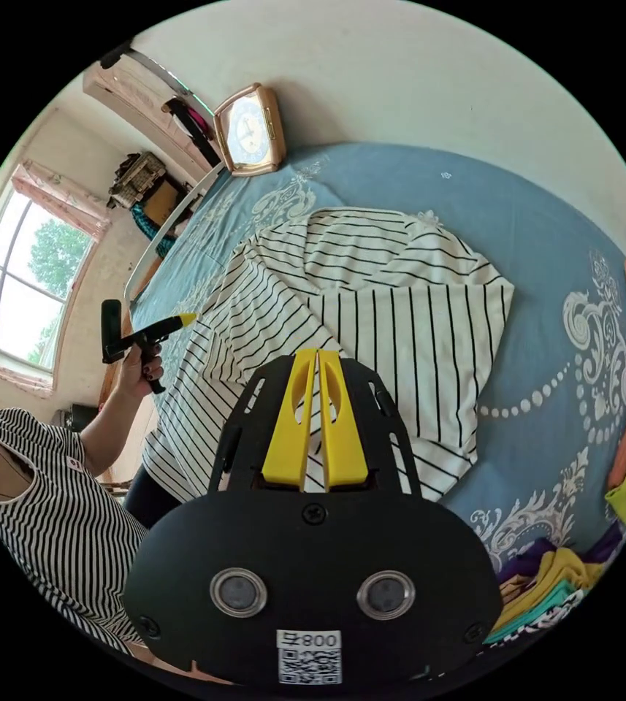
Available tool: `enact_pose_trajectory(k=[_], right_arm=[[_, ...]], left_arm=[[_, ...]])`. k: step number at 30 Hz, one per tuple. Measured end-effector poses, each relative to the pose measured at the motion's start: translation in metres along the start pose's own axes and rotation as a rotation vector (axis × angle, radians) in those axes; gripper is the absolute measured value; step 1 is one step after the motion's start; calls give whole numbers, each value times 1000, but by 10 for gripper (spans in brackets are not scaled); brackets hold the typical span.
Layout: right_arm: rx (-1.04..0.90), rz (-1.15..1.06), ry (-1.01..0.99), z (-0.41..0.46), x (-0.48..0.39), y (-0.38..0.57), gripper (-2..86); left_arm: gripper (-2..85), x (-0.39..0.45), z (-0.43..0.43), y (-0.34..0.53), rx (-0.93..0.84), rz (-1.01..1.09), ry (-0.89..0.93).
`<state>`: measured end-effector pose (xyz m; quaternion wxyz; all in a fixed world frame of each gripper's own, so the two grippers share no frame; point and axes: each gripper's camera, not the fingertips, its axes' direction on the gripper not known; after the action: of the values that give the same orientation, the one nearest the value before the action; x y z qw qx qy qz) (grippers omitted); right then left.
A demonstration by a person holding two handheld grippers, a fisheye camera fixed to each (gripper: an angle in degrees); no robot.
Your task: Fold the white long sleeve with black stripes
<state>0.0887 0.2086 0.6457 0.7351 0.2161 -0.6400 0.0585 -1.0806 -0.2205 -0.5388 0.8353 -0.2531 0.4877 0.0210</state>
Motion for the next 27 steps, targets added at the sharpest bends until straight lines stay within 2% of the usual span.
enact_pose_trajectory(k=[3, 5, 7, 11, 15, 20, 27], right_arm=[[-53, 24, -24, -3, -4, 18, 1], [-134, 55, 66, 15, -2, 16, 2], [-161, 111, 70, 13, 1, 13, 2], [9, 114, 121, -50, -17, 27, 6], [50, 208, 89, -75, 2, 34, 22], [-24, 186, 36, -79, -1, 11, 24], [-104, 51, -56, -128, -45, -19, 6]], left_arm=[[7, 16, 37, 1, -101, 43, -24], [11, 18, 60, 3, -171, 48, -46], [19, 26, 67, 8, -191, 64, 33], [50, 64, 93, 30, -280, 132, 193], [69, 80, 146, 57, -386, 73, 300], [29, 76, 176, 65, -390, -15, 328], [6, 70, 165, 70, -312, -148, 576]])
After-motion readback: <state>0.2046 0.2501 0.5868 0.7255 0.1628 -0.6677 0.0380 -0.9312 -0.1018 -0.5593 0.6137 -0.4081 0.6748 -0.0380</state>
